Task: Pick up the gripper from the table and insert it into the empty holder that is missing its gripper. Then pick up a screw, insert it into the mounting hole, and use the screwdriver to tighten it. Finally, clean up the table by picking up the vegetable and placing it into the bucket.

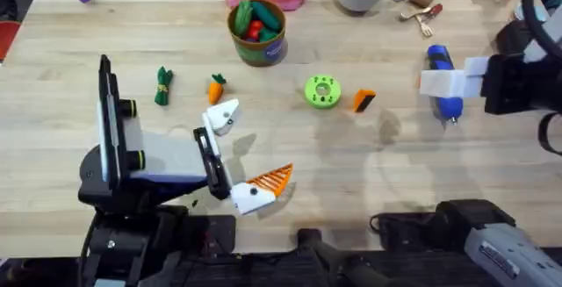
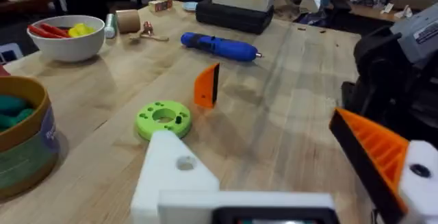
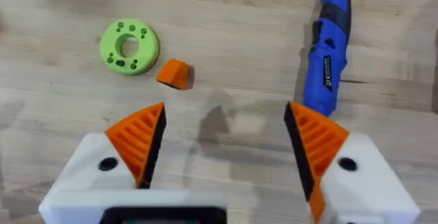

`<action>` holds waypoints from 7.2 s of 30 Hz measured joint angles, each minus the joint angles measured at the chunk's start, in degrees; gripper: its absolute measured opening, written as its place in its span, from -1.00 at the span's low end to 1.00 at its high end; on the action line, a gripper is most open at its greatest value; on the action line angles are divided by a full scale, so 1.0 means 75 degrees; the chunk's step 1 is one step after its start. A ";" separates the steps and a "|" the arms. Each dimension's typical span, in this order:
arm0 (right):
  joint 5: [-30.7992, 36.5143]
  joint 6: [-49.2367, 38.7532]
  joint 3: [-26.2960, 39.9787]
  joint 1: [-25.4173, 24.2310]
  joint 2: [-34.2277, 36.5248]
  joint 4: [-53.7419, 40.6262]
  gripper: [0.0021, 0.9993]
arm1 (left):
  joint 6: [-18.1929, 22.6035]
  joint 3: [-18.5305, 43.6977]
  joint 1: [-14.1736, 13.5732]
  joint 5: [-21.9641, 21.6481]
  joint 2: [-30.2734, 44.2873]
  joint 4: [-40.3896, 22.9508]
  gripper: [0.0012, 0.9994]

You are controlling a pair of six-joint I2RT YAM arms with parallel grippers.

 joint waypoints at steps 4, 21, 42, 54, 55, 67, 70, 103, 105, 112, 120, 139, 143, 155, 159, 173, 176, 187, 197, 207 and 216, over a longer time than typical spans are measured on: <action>0.0000 0.0000 0.0000 0.0000 0.0000 0.0000 0.99 | 0.0001 0.0000 0.0000 0.0002 0.0000 -0.0001 0.97; 0.0000 0.0000 0.0000 0.0000 0.0000 0.0000 0.99 | 0.0001 0.0000 0.0000 0.0001 0.0000 -0.0003 0.97; -0.0003 0.0770 0.0000 0.0000 0.0004 -0.0349 0.99 | 0.0003 0.0000 0.0000 0.0002 0.0000 -0.0003 0.97; 0.0003 0.2087 0.1017 0.0088 0.0831 -0.2393 0.99 | 0.0003 0.0000 0.0000 0.0002 0.0000 -0.0003 0.97; 0.0003 0.2167 0.1164 0.0178 0.0882 -0.2391 0.99 | 0.0003 0.0000 -0.0002 0.0002 0.0000 -0.0003 0.97; 0.0561 0.3290 0.1629 0.2356 0.2451 -0.1976 0.99 | 0.0003 0.0000 -0.0002 0.0002 0.0000 -0.0003 0.97; 0.0647 0.3428 0.1744 0.2815 0.2989 -0.1648 0.99 | 0.0003 0.0000 -0.0001 0.0002 0.0000 -0.0003 0.97; 0.0898 0.3867 0.1856 0.2743 0.5983 -0.0670 0.99 | 0.0003 0.0000 0.0000 0.0002 0.0000 -0.0003 0.97; 0.0787 0.3891 0.1856 0.2683 0.6067 -0.0636 0.98 | 0.0003 0.0000 0.0000 0.0002 0.0000 -0.0003 0.97; 0.0629 0.3937 0.1856 0.2655 0.6158 -0.0580 0.87 | 0.0003 0.0000 -0.0002 0.0002 0.0000 -0.0003 0.97; 0.0600 0.4009 0.1859 0.2655 0.6369 -0.0480 0.81 | 0.0003 0.0000 0.0000 0.0002 0.0001 -0.0003 0.97; 0.0577 0.4073 0.1859 0.2655 0.6493 -0.0460 -0.97 | 0.0003 0.0000 -0.0001 0.0002 0.0000 -0.0003 0.97; 0.0577 0.4064 0.1859 0.2655 0.6493 -0.0456 -0.98 | 0.0003 0.0000 0.0000 0.0002 0.0000 -0.0003 0.97; 0.0574 0.4065 0.1859 0.2655 0.6433 -0.0510 -0.98 | 0.0003 0.0000 0.0000 0.0002 0.0000 -0.0003 0.97; 0.0571 0.4063 0.1859 0.2655 0.5940 -0.0579 -0.99 | 0.0003 0.0000 0.0000 0.0002 0.0000 -0.0003 0.97; -0.0178 0.4065 0.1859 0.2655 0.2781 -0.0274 -0.99 | 0.0003 0.0000 0.0000 0.0002 0.0000 -0.0003 0.97; -0.0653 0.4068 0.1836 0.2655 0.2390 0.0137 -0.99 | 0.0003 0.0000 0.0000 0.0002 0.0000 -0.0003 0.97; -0.3819 0.4227 -0.0997 0.2655 0.0903 0.4461 -0.99 | 0.0003 0.0000 -0.0003 0.0002 0.0000 -0.0003 0.97; -0.6959 0.4712 -0.2340 0.2582 0.1323 0.6802 -0.99 | 0.0003 0.0000 -0.0003 0.0002 0.0000 -0.0003 0.97; -0.9562 0.5524 -0.2739 0.1940 0.3127 0.8726 -0.99 | 0.0003 0.0000 0.0000 0.0002 0.0000 -0.0003 0.97; -1.0986 0.5932 -0.2739 0.1848 0.4784 0.9232 -0.99 | 0.0003 0.0000 0.0000 0.0002 0.0000 -0.0003 0.97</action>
